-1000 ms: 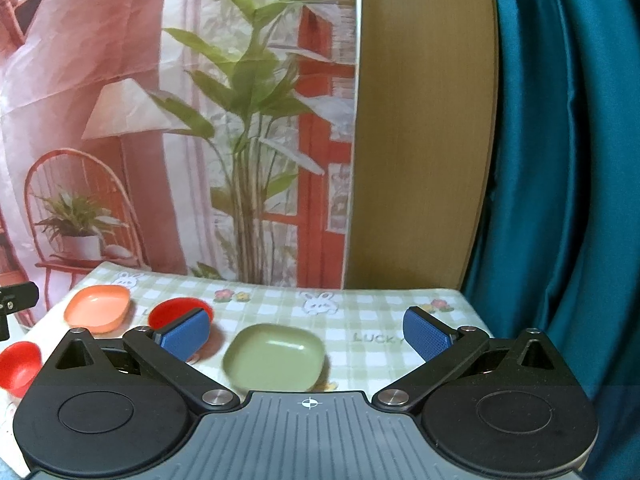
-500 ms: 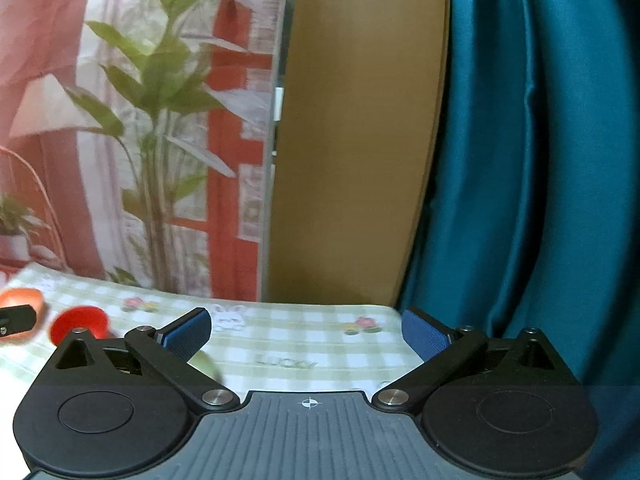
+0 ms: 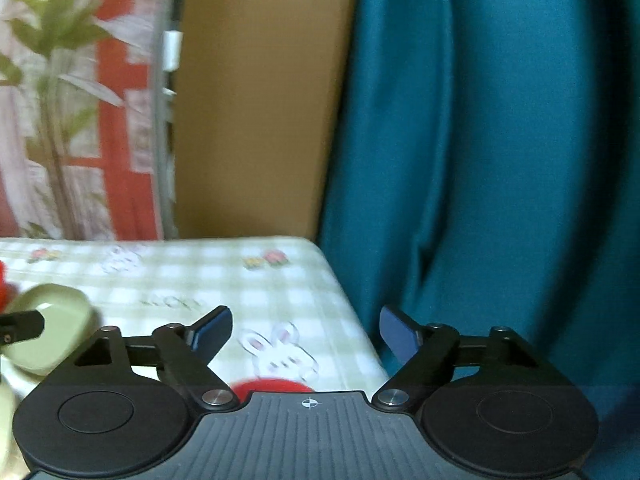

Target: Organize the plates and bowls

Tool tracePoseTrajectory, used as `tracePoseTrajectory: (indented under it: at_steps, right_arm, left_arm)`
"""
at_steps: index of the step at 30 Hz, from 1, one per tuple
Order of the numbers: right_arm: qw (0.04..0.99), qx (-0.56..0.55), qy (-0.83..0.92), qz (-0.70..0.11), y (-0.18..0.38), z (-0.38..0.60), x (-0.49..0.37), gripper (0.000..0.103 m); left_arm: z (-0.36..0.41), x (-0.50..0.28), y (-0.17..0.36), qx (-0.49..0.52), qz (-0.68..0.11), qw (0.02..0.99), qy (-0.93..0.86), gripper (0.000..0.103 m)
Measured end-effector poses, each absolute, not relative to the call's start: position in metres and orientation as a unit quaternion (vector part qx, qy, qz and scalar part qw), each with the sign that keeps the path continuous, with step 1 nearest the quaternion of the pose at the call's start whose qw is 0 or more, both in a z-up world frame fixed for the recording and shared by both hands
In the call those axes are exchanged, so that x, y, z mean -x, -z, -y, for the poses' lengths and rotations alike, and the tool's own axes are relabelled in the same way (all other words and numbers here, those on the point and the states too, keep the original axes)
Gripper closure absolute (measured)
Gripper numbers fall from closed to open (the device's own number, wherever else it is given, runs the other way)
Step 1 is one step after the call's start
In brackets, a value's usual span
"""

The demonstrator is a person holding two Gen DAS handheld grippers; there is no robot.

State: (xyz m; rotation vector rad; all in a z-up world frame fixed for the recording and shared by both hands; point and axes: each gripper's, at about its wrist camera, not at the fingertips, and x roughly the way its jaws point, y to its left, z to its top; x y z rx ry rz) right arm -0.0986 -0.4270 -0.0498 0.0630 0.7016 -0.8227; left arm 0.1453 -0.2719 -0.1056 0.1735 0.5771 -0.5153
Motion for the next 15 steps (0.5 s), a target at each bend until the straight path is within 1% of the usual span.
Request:
tracePoseTrajectory:
  at_steps: [5,8,12,15]
  right_arm:
    - [0.836,-0.064,0.412,-0.356,0.084,0.449,0.124,0.033]
    - [0.825,-0.085,0.419,-0.369,0.103,0.459,0.135,0.04]
    - [0.817,-0.113,0.415,-0.383,0.124,0.466,0.146,0.044]
    - [0.813,-0.129,0.411,-0.392,0.136,0.469,0.146,0.049]
  left_arm:
    - [0.302,-0.157,0.126,-0.063,-0.314,0.903,0.286,0.026]
    - [0.318,-0.161,0.14,-0.067,-0.337,0.892,0.295,0.026]
    - [0.336,-0.164,0.162,-0.078,-0.358,0.878,0.307,0.026]
    - [0.348,-0.166,0.175,-0.093,-0.369,0.871,0.312,0.026]
